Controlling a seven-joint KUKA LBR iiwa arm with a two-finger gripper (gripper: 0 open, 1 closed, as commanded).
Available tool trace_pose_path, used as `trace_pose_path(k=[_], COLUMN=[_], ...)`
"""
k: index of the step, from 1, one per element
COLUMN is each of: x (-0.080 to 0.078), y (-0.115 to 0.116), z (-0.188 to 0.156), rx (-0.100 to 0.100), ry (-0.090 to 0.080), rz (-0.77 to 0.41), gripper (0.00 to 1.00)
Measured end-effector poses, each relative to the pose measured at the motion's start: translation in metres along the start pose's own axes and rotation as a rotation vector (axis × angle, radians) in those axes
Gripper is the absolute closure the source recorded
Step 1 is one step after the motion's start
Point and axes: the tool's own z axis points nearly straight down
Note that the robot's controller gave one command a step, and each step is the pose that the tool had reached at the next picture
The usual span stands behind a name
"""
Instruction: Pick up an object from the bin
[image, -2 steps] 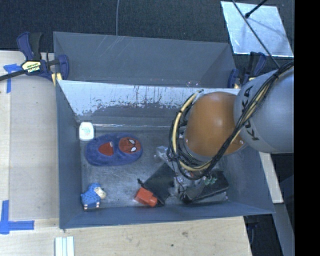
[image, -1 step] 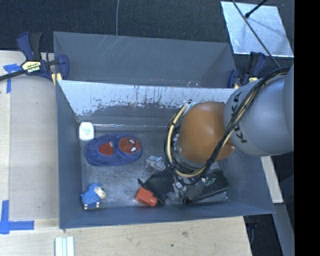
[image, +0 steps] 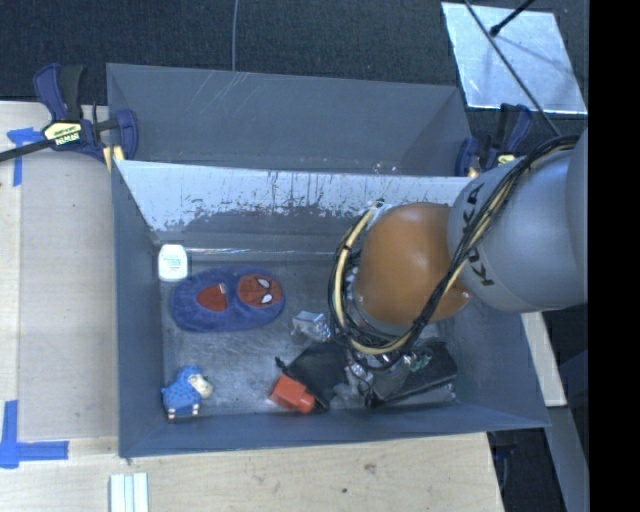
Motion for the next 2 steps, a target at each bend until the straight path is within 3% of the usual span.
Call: trace_pose_path(k=[1,2], x=[-0.001,-0.002], y=[0.000,-0.001], z=[-0.001,-0.014], rx=[0.001,0.003], ry=[-0.002,-0.006], rz=[0.001,0.004], gripper=[1.00,1.00])
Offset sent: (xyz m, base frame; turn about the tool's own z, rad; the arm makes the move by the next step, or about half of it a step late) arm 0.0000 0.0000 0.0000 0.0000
